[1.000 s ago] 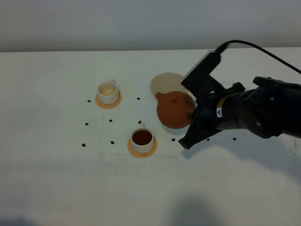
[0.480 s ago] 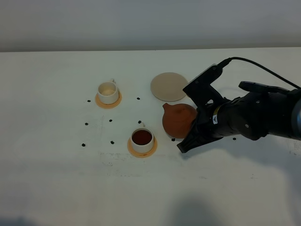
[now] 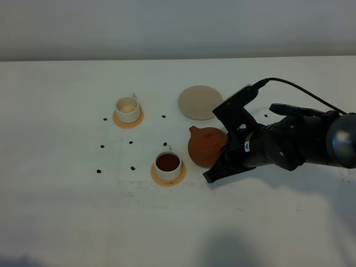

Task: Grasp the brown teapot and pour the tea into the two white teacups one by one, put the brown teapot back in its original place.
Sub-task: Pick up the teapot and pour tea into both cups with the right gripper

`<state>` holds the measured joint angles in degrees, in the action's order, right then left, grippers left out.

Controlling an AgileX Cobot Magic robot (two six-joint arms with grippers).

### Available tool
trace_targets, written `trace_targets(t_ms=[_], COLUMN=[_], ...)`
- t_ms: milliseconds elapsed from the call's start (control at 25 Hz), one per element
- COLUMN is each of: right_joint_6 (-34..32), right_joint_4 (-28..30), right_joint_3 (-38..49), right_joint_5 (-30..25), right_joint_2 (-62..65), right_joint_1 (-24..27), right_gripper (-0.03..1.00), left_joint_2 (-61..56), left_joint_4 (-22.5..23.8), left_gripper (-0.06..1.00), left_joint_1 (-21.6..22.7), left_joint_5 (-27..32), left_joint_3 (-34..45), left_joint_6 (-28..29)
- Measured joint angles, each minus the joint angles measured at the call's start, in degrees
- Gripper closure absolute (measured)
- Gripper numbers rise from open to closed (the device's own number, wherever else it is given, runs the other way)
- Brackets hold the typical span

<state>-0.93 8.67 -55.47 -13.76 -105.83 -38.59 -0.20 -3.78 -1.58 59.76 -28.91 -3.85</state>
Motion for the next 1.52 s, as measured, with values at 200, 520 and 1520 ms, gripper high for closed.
trace_targets(t_ms=[200, 520, 1520], right_joint_6=[-0.07, -0.07, -0.02], right_joint_4=[-1.06, -1.51, 4.48], right_joint_3=[0.00, 0.00, -5.66], right_joint_5=[0.41, 0.99, 0.06], right_joint_2=[-1.64, -3.17, 1.28], right_joint_1=[0.00, 0.00, 1.23], right_gripper=[0.88, 0.88, 0.88], left_joint_2=[0.00, 0.00, 0.00], left_joint_4=[0.00, 0.00, 0.00], left_gripper=[0.47, 0.47, 0.47], left_joint_1=[0.00, 0.00, 0.00], left_joint_5=[0.00, 0.00, 0.00], left_joint_3=[0.00, 0.00, 0.00], left_joint_6=[0.00, 0.00, 0.00])
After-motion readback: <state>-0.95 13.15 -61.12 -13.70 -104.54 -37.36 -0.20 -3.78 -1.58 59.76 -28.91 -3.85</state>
